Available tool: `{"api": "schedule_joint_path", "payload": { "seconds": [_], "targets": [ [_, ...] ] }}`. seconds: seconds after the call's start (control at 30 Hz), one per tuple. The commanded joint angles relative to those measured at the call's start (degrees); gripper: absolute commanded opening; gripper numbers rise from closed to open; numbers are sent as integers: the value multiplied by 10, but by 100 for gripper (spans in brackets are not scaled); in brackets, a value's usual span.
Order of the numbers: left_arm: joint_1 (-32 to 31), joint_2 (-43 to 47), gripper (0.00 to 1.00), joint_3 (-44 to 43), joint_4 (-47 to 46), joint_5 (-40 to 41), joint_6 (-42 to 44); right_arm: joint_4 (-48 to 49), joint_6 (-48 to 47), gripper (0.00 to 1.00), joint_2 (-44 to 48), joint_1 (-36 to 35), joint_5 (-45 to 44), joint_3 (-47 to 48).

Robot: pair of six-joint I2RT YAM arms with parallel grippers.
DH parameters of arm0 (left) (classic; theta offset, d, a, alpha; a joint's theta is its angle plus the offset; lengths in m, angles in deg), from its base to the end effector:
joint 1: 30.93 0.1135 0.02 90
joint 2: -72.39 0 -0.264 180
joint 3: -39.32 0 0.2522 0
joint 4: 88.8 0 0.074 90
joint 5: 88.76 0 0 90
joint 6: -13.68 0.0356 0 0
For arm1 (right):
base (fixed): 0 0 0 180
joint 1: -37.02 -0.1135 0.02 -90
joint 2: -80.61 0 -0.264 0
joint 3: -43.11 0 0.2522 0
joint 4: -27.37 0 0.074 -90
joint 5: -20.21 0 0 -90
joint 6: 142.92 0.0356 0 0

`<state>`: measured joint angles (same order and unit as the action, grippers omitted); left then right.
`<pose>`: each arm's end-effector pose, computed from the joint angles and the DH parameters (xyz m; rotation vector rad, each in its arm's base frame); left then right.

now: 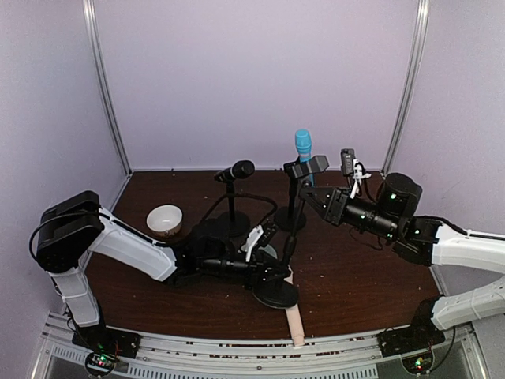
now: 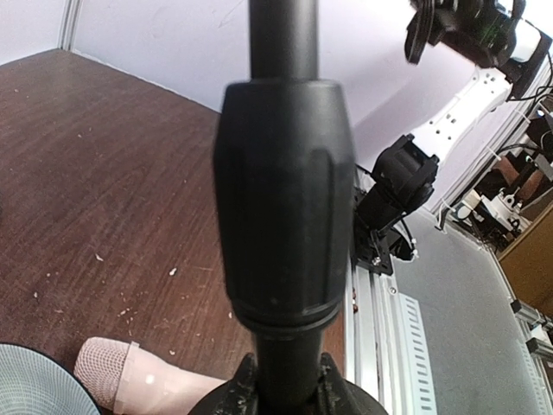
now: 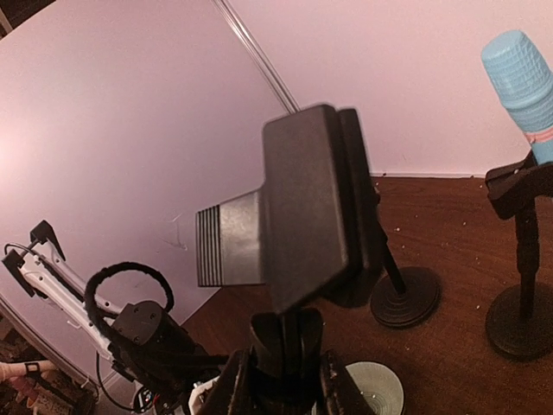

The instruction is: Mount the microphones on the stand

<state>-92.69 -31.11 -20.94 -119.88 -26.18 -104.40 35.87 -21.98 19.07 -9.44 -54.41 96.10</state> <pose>0.1600 -0.3325 0.1752 0.9586 1.8041 -1.4891 0.1667 0.1891 0.3080 -0.4581 1.6581 1.2446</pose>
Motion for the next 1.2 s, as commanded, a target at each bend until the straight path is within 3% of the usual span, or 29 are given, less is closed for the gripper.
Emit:
{"api": "schedule_joint_path", "payload": {
  "seconds": [0.0, 0.23, 0.5, 0.57, 0.67, 0.8, 0.9, 1.17],
  "targets": [
    [1, 24, 0, -23, -146, -8, 2, -13, 17, 15, -2, -13, 48, -48],
    [1, 0, 0, -39, -205, -39, -30, 43, -8, 18, 10, -39, 53, -96],
    [1, 6, 0, -46, -200, -33, -33, 45, -3, 19, 8, -48, 52, -109],
    [1, 12, 0, -43, -191, -23, -33, 29, -7, 27, 24, -48, 52, -107],
    [1, 27, 0, -33, -170, 4, -30, -23, -25, 53, 70, -48, 43, -96],
    [1, 54, 0, -35, -104, 45, -20, -55, -51, 73, 118, -49, 28, -95],
    [1, 55, 0, -40, -96, 48, -29, -73, -65, 78, 113, -48, 31, -84],
    [1, 57, 0, -67, -51, 39, -12, -57, -76, 79, 16, -48, 76, -32]
  ]
}}
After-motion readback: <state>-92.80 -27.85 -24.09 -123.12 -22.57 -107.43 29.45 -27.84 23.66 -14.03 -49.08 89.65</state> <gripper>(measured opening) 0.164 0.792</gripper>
